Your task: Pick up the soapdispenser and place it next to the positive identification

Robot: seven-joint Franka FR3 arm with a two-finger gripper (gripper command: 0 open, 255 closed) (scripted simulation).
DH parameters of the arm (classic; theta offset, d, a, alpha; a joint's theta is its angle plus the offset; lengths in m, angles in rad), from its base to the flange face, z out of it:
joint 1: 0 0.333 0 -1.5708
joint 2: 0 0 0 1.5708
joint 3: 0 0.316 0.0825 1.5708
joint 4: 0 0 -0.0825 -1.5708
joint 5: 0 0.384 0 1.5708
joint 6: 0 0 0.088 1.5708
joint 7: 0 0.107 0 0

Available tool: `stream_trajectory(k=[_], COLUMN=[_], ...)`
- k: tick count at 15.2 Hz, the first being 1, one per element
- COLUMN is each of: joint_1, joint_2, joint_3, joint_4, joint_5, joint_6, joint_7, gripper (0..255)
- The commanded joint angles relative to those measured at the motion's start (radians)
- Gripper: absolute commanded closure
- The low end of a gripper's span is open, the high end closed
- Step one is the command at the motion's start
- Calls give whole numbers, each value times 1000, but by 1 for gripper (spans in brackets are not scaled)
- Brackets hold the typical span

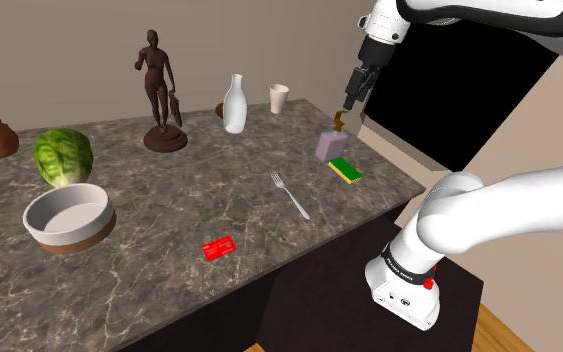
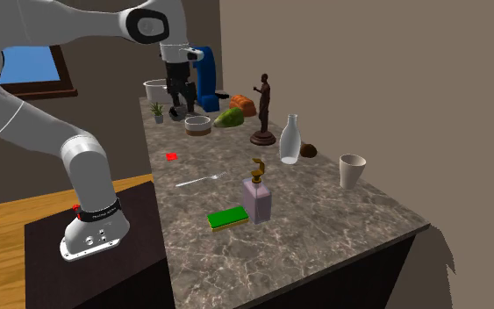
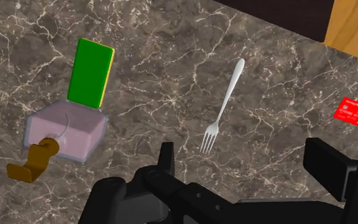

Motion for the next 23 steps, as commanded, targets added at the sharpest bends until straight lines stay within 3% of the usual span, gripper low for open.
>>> stream_trajectory(k=[1, 7, 13, 18, 23], joint_1=[-8, -24, -23, -16, -29], joint_2=[32, 164, 339, 516, 724], joint_3=[-42, -167, -291, -390, -466], joint_4=[0, 24, 97, 194, 327], joint_5=[-21, -57, -44, 23, 150], joint_6=[37, 160, 272, 347, 388], joint_7=[-49, -192, -346, -494, -663], gripper=[0, 0, 0, 0, 0])
